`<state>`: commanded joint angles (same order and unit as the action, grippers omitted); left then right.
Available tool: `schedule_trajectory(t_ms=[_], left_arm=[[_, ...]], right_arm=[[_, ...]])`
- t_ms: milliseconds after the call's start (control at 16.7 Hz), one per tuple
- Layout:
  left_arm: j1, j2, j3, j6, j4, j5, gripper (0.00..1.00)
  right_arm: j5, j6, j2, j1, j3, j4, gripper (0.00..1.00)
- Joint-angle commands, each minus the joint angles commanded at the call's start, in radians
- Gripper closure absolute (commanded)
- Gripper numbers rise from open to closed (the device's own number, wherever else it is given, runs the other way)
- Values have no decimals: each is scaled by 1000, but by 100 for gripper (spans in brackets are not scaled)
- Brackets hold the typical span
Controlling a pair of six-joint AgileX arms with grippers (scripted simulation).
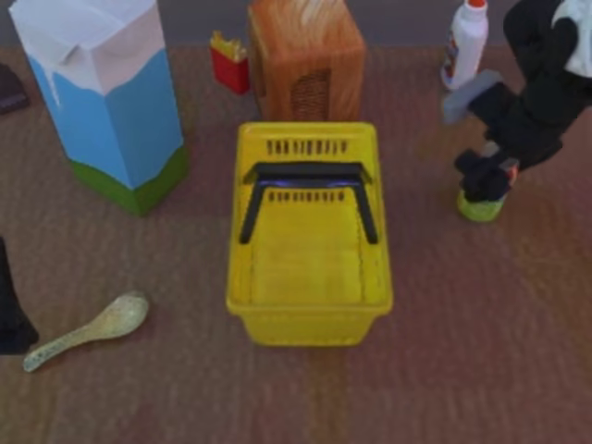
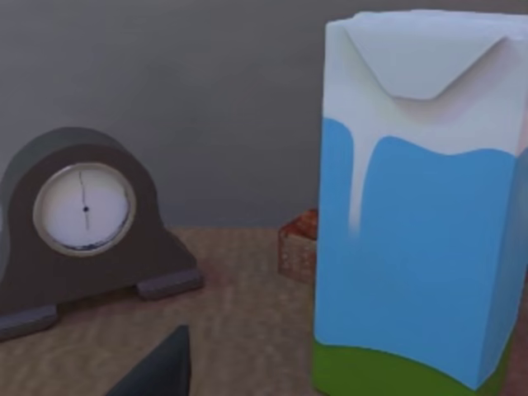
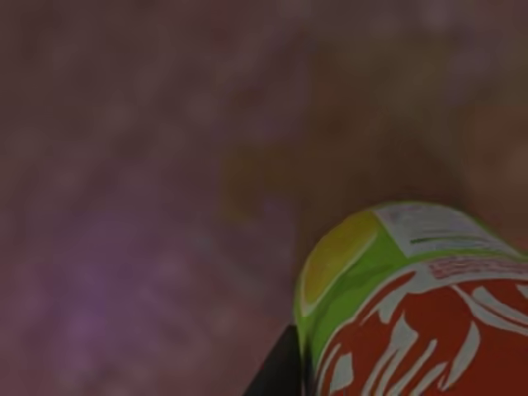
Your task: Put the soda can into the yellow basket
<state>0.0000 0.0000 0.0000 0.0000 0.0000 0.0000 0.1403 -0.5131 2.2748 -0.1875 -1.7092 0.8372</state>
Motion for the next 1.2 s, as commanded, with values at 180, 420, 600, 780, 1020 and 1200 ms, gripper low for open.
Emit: schedule_trajectory(t_ms=[180, 420, 600, 780, 1020, 1200], left_arm=[[0, 0, 0, 0, 0, 0, 0], [0, 0, 0, 0, 0, 0, 0], [0, 0, 0, 0, 0, 0, 0], [0, 0, 0, 0, 0, 0, 0], [0, 0, 0, 0, 0, 0, 0], [0, 0, 0, 0, 0, 0, 0]], right_arm=[[142, 75, 2, -18, 33, -226, 100], [368, 199, -5, -48, 100, -614, 100], [546, 300, -21, -71, 162, -928, 100], [714, 396, -47, -93, 227, -1219, 100], [894, 496, -91, -116, 299, -1511, 100], [973, 537, -115, -125, 328, -1623, 100]])
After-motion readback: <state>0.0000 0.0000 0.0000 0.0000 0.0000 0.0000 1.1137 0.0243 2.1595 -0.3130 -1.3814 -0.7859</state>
